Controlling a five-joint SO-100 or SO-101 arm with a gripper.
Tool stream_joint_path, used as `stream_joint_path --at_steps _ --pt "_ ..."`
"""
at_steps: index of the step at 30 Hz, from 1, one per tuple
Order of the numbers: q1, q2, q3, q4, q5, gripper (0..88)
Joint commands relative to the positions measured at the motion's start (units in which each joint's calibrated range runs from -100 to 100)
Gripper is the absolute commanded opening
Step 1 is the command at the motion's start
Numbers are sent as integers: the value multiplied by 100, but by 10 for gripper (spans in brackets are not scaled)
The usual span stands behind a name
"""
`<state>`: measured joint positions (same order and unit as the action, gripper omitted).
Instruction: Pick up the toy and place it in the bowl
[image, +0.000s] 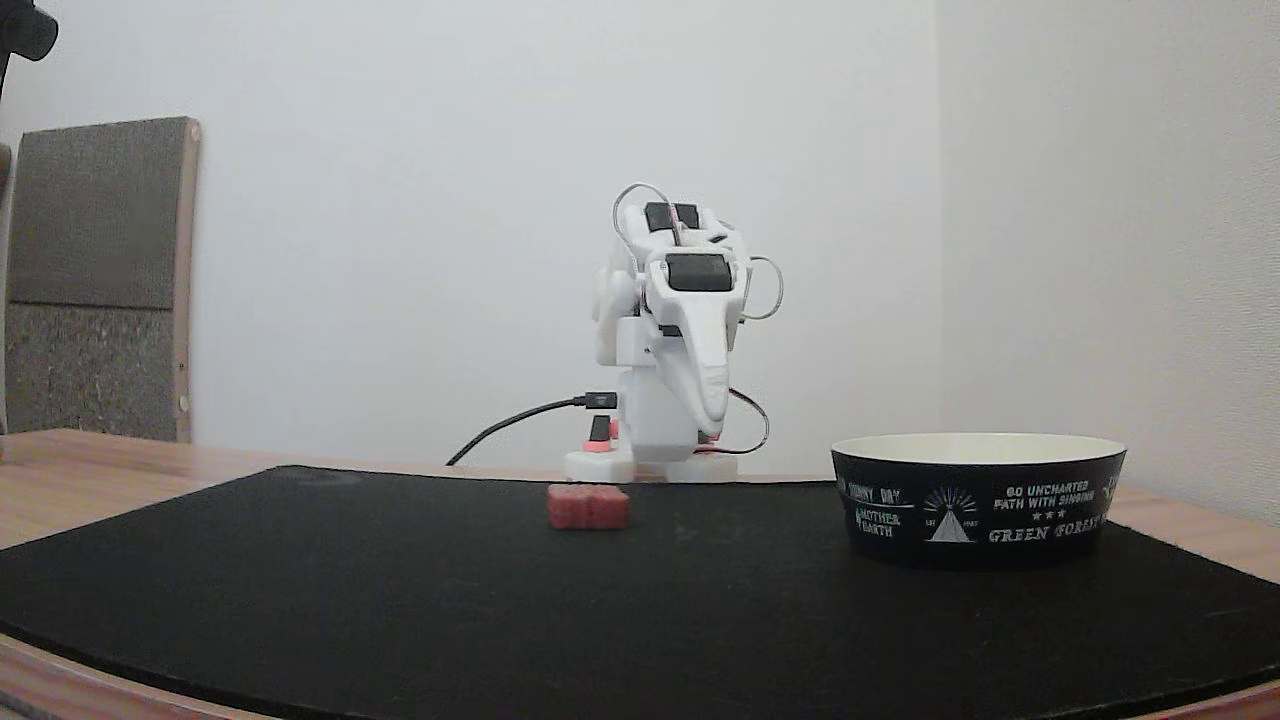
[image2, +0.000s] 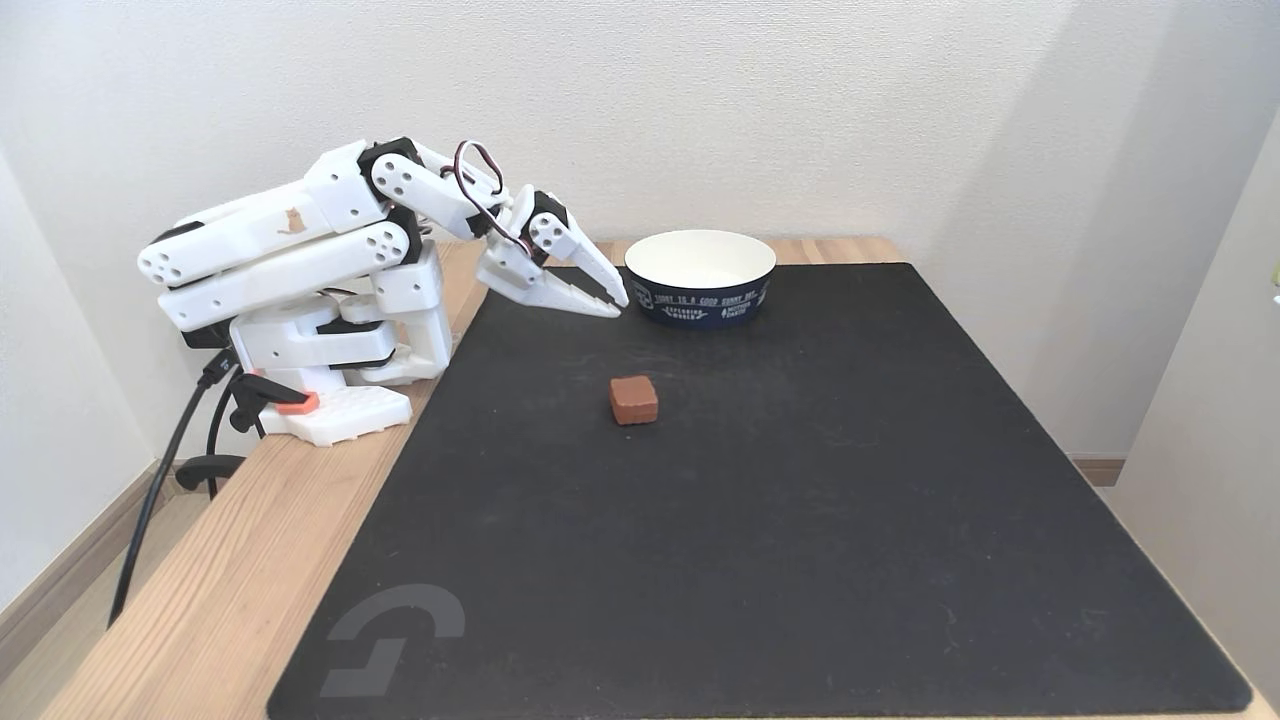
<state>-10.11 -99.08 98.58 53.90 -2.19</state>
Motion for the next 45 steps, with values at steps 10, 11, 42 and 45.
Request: stream_joint_path --at_steps 10,11,42,45 --pt "20 -33 52 54 -16 327" --pt "28 -8 34 54 -16 327" --pt "2362 9779 -7186 1383 2630 328" --pt "2262 9971 -7168 1383 2588 327"
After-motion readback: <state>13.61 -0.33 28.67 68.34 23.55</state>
